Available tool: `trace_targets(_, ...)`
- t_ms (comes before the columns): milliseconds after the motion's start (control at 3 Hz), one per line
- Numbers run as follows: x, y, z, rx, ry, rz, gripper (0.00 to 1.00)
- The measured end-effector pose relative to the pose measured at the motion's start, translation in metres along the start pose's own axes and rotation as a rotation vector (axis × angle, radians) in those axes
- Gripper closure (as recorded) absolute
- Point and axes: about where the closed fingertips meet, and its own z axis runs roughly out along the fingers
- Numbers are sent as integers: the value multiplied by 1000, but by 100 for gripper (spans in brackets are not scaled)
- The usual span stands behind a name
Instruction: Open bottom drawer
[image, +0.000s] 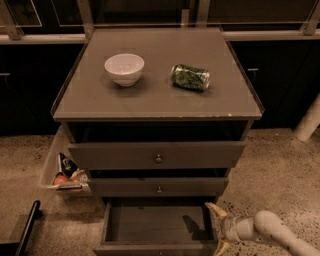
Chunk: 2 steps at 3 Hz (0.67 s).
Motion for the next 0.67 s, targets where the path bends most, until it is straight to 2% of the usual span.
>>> trace_targets(333,-14,-13,-25,37,31,-41,0)
trace_targets(667,-26,-20,-43,71,30,-77,0)
